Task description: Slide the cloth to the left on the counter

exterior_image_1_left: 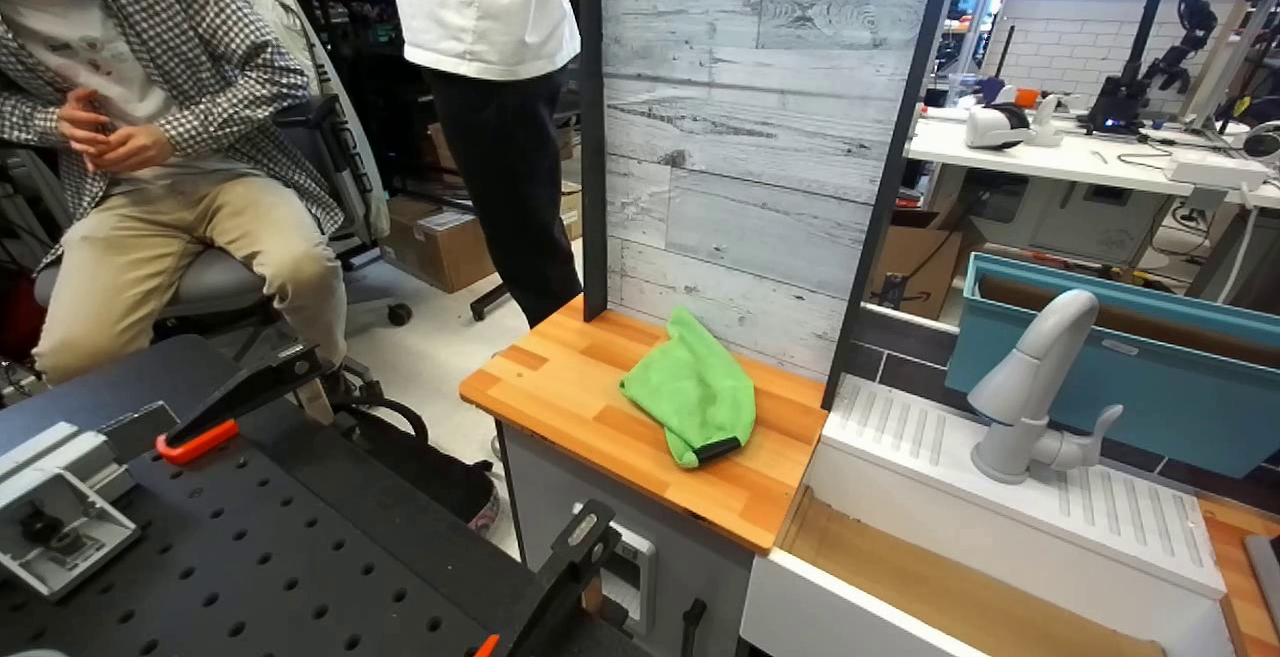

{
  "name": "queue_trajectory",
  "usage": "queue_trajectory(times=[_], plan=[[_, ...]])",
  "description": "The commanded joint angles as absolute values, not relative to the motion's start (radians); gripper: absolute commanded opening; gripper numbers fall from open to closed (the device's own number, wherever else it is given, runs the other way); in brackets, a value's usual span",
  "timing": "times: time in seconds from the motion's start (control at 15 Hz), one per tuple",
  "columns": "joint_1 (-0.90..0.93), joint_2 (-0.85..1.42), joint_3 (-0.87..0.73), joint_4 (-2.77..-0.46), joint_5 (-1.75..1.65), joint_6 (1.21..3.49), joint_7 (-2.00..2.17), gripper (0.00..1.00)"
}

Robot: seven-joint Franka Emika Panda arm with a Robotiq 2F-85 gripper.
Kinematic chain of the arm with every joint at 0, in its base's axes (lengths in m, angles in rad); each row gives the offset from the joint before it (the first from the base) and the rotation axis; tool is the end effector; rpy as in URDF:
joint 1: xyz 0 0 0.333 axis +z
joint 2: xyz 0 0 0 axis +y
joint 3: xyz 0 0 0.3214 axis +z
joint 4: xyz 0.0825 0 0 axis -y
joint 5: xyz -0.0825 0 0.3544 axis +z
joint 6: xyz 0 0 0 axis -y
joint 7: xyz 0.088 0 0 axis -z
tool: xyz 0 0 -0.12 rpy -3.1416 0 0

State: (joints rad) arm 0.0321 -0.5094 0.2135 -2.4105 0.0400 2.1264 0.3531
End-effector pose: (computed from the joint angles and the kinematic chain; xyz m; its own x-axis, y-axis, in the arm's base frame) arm 0.3777 0.1058 0.5147 0.9648 -0.1375 0.2241 -0.1383 -0.9903 -0.0125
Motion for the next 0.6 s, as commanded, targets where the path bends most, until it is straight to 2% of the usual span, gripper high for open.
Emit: queue_trajectory(times=[0.0,0.53], plan=[[0.006,-0.38,0.195,-2.409,0.019,2.252,0.371,1.0],[-0.04,-0.064,0.089,-2.372,0.026,2.463,0.354,1.0]])
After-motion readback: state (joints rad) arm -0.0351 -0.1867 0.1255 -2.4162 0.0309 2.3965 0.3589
